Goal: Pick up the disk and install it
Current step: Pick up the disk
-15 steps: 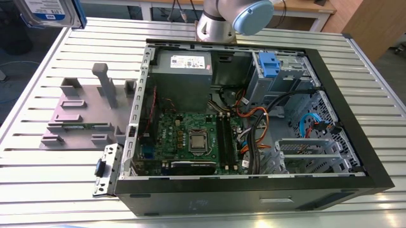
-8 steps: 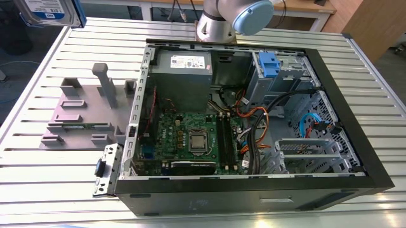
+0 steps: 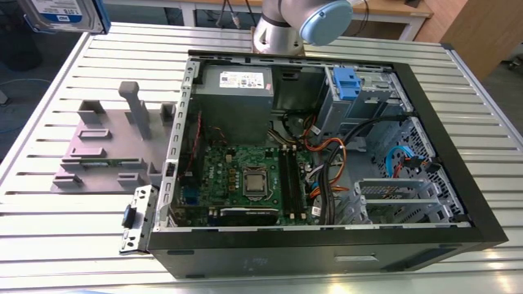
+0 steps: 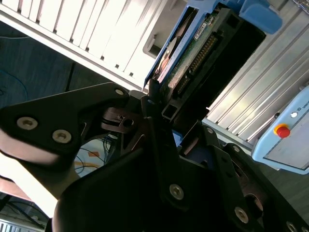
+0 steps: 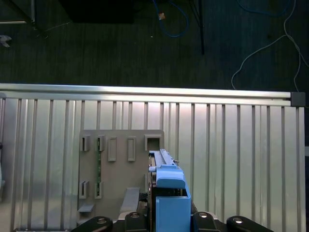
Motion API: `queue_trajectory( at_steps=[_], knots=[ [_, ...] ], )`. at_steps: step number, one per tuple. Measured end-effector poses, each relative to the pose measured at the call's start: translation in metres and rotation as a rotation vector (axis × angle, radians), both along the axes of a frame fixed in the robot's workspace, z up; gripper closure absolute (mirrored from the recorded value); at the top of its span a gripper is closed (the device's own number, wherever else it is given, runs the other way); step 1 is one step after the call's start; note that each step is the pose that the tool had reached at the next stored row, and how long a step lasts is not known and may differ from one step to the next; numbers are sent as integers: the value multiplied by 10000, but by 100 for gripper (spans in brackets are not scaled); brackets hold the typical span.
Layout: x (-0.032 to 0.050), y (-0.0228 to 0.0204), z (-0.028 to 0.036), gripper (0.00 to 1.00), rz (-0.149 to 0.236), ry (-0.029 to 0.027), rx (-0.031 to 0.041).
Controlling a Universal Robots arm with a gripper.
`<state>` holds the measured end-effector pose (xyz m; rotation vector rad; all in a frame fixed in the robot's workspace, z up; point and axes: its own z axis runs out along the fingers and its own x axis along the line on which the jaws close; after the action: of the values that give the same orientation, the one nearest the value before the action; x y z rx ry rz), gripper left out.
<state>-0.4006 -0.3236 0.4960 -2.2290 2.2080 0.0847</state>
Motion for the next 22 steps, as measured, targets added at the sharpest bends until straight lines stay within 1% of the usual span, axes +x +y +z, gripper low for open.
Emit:
queue_trajectory(
  at_steps=[22],
  knots=[
    [1,0,74,63,0,1,0]
  ],
)
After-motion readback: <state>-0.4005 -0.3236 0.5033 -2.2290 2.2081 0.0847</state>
